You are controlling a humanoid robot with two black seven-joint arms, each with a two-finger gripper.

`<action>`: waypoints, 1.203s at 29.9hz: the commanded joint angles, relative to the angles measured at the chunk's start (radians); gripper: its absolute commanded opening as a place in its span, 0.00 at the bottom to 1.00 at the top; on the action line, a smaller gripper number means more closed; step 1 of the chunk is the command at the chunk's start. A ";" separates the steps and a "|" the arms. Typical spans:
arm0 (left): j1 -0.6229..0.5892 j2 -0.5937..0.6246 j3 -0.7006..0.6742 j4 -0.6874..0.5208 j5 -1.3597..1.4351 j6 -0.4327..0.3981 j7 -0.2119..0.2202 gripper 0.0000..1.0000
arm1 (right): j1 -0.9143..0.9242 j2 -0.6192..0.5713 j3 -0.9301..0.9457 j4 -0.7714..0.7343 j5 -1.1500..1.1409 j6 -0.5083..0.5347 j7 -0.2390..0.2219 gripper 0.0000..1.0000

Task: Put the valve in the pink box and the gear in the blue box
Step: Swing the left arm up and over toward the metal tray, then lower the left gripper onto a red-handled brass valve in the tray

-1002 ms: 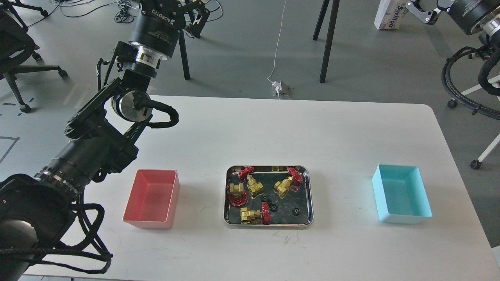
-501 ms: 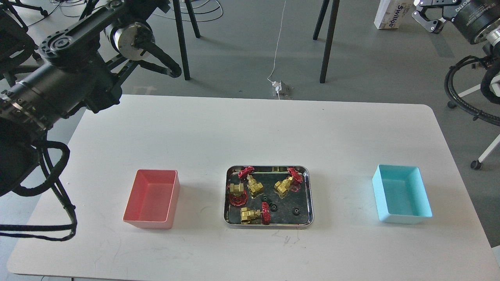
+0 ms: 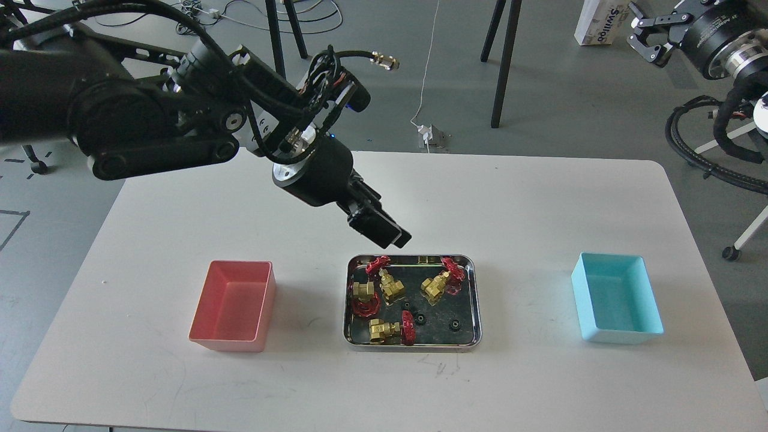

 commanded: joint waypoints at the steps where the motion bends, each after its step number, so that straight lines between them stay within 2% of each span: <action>1: 0.084 0.002 0.058 0.006 0.061 0.070 0.000 1.00 | 0.001 0.012 0.003 0.000 -0.001 -0.003 -0.010 0.99; 5: 0.166 0.010 0.051 0.014 0.094 0.092 0.000 1.00 | -0.002 0.019 0.003 -0.001 -0.001 -0.004 -0.010 0.99; 11: 0.272 -0.005 0.042 0.112 0.095 0.147 0.000 1.00 | 0.021 0.051 0.003 -0.001 -0.001 -0.021 -0.013 0.99; 19: 0.330 -0.008 -0.006 0.161 0.094 0.162 0.000 1.00 | 0.029 0.065 0.001 -0.001 -0.001 -0.033 -0.013 0.99; 24: 0.381 -0.083 -0.018 0.215 0.094 0.175 0.000 1.00 | 0.029 0.063 0.001 -0.001 -0.001 -0.033 -0.013 0.99; 36: 0.436 -0.160 -0.018 0.339 0.094 0.218 0.000 0.99 | 0.018 0.061 -0.002 -0.001 -0.001 -0.033 -0.014 0.99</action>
